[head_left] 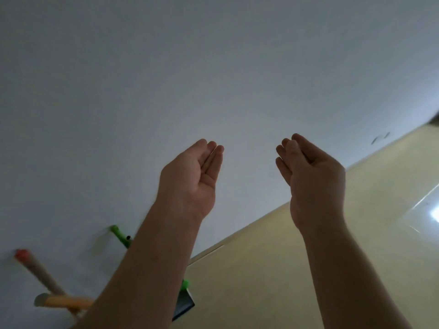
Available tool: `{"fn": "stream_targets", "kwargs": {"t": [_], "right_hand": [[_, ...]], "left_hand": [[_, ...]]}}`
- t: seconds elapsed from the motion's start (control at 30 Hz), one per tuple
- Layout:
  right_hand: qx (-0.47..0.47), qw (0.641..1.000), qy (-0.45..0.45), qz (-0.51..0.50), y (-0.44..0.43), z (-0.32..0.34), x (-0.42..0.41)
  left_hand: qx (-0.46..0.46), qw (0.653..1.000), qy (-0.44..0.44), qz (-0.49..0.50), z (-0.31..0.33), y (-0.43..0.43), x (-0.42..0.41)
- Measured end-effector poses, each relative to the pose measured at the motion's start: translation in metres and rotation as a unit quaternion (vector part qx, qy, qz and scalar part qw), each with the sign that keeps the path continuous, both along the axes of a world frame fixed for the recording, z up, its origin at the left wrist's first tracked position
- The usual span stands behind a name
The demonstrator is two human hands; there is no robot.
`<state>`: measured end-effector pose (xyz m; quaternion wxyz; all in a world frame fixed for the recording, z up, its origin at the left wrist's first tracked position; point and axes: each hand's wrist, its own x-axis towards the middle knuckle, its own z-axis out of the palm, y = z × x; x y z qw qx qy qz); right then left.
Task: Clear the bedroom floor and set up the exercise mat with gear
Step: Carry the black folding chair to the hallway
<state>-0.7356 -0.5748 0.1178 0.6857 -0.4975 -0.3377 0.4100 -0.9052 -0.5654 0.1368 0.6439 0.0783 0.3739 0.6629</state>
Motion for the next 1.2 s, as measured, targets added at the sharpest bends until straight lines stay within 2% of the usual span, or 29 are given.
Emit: {"fn": "stream_targets", "kwargs": {"t": [0.3, 0.6, 0.87, 1.2], "right_hand": [[0.002, 0.991, 0.035, -0.126, 0.023, -0.022, 0.224], [-0.004, 0.983, 0.015, -0.181, 0.078, -0.023, 0.399], [-0.027, 0.984, -0.01, -0.177, 0.181, -0.041, 0.507], [-0.032, 0.965, -0.067, -0.253, 0.317, -0.032, 0.676]], "left_hand": [[-0.003, 0.991, 0.02, -0.133, -0.007, 0.069, 0.231], [-0.021, 0.985, 0.019, -0.17, -0.016, 0.143, 0.396], [-0.026, 0.981, 0.015, -0.191, -0.037, 0.251, 0.513], [-0.022, 0.957, 0.0, -0.288, -0.022, 0.415, 0.708]]}}
